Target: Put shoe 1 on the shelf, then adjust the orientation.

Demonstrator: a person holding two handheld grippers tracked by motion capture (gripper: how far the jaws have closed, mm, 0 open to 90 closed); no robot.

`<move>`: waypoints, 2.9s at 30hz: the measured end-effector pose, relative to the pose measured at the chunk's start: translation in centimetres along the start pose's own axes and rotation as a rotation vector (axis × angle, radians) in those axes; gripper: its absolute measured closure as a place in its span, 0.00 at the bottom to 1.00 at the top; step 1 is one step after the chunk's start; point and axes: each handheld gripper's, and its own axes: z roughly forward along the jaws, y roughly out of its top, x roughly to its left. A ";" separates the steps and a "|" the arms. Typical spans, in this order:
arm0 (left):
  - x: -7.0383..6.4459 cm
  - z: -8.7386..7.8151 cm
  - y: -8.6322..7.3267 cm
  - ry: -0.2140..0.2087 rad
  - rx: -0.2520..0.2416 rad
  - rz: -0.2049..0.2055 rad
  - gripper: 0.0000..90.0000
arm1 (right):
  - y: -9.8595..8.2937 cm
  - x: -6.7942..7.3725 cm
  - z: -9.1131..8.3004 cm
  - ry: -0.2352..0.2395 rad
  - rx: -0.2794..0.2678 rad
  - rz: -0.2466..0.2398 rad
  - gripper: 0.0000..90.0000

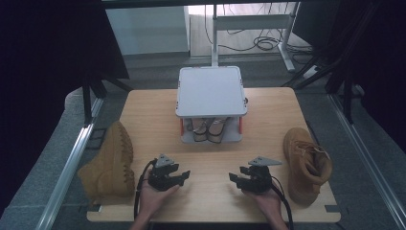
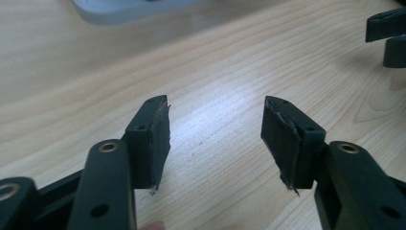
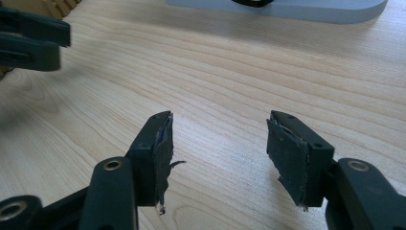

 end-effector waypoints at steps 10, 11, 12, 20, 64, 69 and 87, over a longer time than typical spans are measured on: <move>0.5 -3.5 0.3 0.014 -0.052 0.032 0.44 | -0.1 -0.1 -0.5 -0.008 -0.012 0.002 0.45; 0.6 -4.4 0.4 0.033 -0.072 0.030 0.49 | -0.1 0.0 -0.5 -0.007 -0.011 0.002 0.45; 0.6 -4.4 0.4 0.033 -0.072 0.030 0.50 | -0.1 0.0 -0.5 -0.007 -0.011 0.002 0.45; 2.2 -7.5 0.3 0.080 -0.095 -0.014 0.77 | 0.0 0.1 -0.4 -0.001 -0.004 -0.007 0.45; 14.2 -20.2 -10.0 0.290 -0.322 -0.393 0.99 | 0.0 1.6 -0.2 0.002 -0.031 -0.062 0.47; 15.0 -21.0 -11.0 0.328 -0.323 -0.416 0.99 | 0.0 1.5 -0.1 -0.017 -0.028 -0.060 0.46; 17.3 -19.2 -13.5 0.296 -0.266 -0.488 0.99 | -0.1 1.9 0.1 -0.024 -0.018 -0.081 0.46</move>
